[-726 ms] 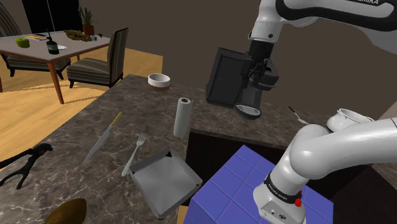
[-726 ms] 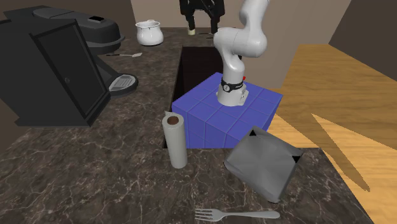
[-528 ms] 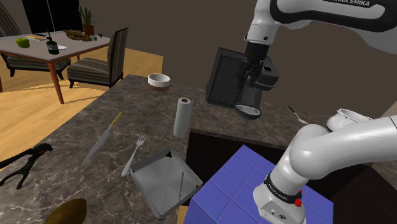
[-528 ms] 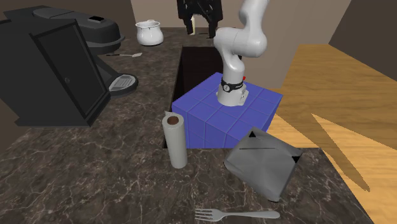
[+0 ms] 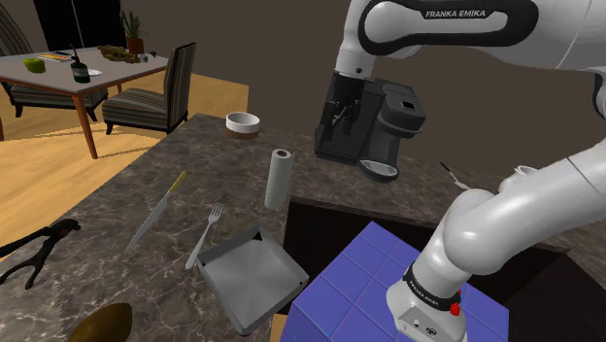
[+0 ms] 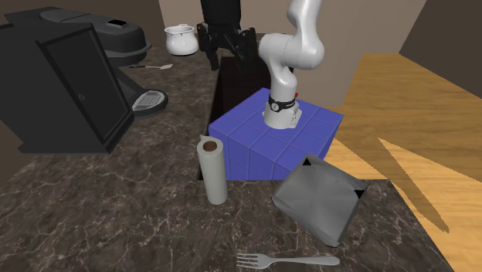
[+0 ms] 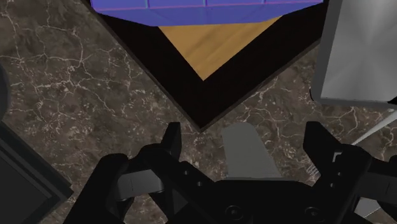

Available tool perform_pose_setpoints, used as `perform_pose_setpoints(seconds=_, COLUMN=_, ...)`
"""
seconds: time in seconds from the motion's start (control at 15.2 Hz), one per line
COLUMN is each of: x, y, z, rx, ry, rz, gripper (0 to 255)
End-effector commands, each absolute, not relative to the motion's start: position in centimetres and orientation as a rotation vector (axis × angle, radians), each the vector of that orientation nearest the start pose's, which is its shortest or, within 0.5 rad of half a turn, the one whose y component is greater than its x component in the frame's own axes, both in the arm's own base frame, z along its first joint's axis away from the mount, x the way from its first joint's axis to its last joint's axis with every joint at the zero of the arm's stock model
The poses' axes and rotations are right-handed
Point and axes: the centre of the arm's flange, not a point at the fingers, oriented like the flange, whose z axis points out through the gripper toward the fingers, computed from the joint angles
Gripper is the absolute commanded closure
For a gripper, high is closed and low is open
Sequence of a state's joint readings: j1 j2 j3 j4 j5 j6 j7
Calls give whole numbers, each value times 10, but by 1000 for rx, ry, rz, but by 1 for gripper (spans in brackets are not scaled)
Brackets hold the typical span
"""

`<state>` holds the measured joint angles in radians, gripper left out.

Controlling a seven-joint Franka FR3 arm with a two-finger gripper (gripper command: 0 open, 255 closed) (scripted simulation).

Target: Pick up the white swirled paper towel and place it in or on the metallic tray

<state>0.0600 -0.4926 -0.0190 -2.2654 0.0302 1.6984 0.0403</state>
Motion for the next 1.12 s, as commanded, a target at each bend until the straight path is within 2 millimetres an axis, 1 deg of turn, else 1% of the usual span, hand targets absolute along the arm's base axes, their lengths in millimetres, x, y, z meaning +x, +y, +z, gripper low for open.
perform_pose_setpoints(seconds=0.0, x=414, y=28, z=528, rx=-3113, ry=-26, rz=101, gripper=0)
perform_pose_setpoints(seconds=0.79, x=539, y=84, z=458, rx=-3163, ry=-197, rz=13, gripper=0)
perform_pose_setpoints(seconds=0.86, x=546, y=87, z=455, rx=-3165, ry=-207, rz=9, gripper=0)
perform_pose_setpoints(seconds=1.06, x=546, y=87, z=439, rx=-3165, ry=-207, rz=9, gripper=0)
